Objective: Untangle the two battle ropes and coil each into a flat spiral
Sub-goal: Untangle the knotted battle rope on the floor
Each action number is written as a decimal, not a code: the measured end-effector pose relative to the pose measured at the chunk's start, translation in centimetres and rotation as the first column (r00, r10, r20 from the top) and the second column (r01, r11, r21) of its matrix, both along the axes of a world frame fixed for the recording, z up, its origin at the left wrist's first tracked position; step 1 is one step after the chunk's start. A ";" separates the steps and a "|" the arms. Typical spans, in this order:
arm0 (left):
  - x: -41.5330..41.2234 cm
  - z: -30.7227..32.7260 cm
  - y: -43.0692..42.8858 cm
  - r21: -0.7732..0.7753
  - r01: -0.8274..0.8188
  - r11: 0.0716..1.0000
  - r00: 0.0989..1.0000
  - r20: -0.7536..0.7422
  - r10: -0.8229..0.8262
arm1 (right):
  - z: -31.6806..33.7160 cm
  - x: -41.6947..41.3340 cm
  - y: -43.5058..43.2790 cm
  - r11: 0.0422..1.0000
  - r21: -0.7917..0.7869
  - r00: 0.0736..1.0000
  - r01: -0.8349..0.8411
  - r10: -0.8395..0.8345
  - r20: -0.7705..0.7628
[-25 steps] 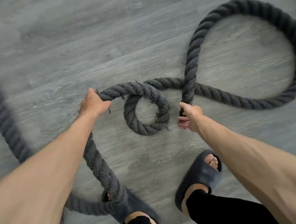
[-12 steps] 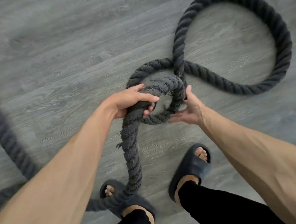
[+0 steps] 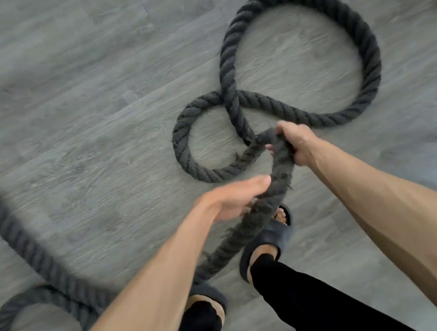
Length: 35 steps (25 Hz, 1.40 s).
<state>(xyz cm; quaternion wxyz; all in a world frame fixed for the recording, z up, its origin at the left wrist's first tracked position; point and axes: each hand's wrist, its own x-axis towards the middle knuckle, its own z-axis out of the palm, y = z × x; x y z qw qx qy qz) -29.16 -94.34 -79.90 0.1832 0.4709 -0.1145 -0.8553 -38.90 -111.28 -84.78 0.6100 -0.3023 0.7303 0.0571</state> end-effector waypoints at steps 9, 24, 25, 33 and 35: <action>-1.4 -15.3 3.0 0.265 -0.704 0.659 0.650 0.615 0.447 | -9.1 -13.0 4.9 0.774 -0.197 0.714 -0.602 0.410 -0.568; 15.8 -8.9 -9.7 -0.517 -0.849 0.113 -0.228 0.550 0.803 | -6.6 -3.9 4.6 0.819 -0.482 0.948 -0.312 0.300 -0.104; 18.0 -7.2 -11.7 -0.567 -0.808 0.159 -0.249 0.574 0.780 | -6.0 -2.0 4.2 0.826 -0.441 0.932 -0.351 0.353 -0.081; 14.7 -2.5 -9.8 -0.118 -0.624 0.773 0.281 0.888 0.363 | 0.1 0.2 4.1 0.747 -0.245 0.785 -0.618 0.604 -0.136; 12.0 1.9 -9.7 -0.037 -0.467 0.883 0.382 0.893 0.239 | 4.4 -0.4 2.4 0.749 -0.228 0.781 -0.622 0.611 -0.126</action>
